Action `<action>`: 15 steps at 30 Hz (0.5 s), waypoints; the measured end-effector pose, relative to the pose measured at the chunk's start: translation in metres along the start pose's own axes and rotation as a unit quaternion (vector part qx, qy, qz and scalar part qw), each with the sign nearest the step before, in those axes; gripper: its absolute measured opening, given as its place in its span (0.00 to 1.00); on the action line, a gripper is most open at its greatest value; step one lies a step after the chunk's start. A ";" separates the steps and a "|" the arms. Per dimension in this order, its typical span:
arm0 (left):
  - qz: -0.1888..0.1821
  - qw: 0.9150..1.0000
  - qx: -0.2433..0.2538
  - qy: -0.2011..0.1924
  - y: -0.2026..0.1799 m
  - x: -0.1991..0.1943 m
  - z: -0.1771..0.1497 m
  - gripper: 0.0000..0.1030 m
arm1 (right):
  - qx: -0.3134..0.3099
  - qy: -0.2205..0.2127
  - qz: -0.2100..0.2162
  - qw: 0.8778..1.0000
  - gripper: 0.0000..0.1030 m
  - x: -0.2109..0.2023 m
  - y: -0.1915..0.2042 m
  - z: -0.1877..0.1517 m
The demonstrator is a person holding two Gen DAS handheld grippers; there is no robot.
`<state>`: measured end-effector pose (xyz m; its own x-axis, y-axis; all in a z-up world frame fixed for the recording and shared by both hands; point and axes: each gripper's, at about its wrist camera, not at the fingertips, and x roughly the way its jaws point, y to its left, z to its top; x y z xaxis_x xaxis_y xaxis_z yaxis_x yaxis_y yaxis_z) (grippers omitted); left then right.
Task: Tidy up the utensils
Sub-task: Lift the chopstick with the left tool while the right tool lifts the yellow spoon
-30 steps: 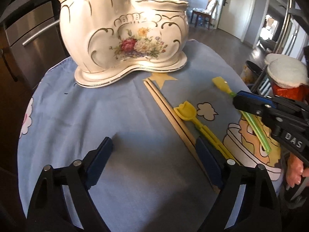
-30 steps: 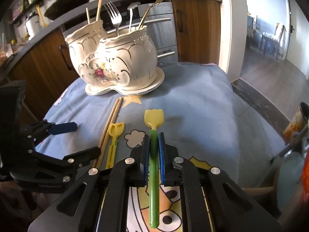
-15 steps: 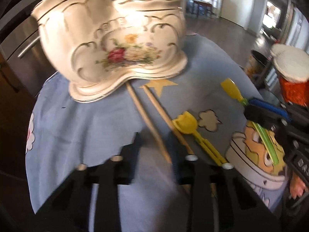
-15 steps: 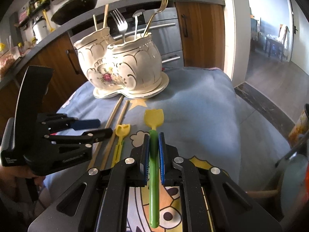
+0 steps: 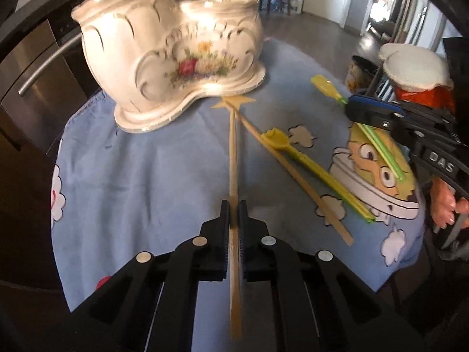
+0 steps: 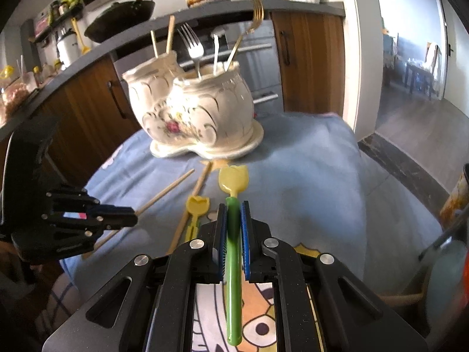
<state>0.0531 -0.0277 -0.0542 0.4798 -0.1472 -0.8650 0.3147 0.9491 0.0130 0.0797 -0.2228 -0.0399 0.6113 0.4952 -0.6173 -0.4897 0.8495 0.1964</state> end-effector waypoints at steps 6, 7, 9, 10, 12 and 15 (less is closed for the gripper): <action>-0.010 0.997 0.015 -0.069 -0.001 -0.038 0.007 0.06 | -0.006 -0.043 0.003 0.999 0.10 -0.018 0.008 0.016; -0.011 0.997 0.014 -0.080 -0.001 -0.045 0.008 0.06 | -0.007 -0.050 0.003 0.999 0.10 -0.020 0.009 0.020; -0.013 0.993 0.013 -0.114 0.005 -0.063 0.010 0.06 | -0.009 -0.062 0.005 0.998 0.10 -0.023 0.012 0.029; -0.012 0.992 0.011 -0.127 0.006 -0.068 0.013 0.06 | -0.009 -0.067 0.006 0.998 0.10 -0.024 0.014 0.034; -0.014 0.985 0.005 -0.169 0.013 -0.085 0.015 0.06 | -0.011 -0.085 0.007 0.996 0.10 -0.027 0.017 0.047; -0.009 0.978 -0.009 -0.207 0.024 -0.097 0.024 0.06 | -0.012 -0.113 0.004 0.993 0.10 -0.032 0.021 0.067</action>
<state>0.0337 0.0030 0.0417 0.7664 -0.2597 -0.5875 0.3125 0.9498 -0.0122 0.0916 -0.2086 0.0350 0.7298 0.5330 -0.4281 -0.5087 0.8417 0.1809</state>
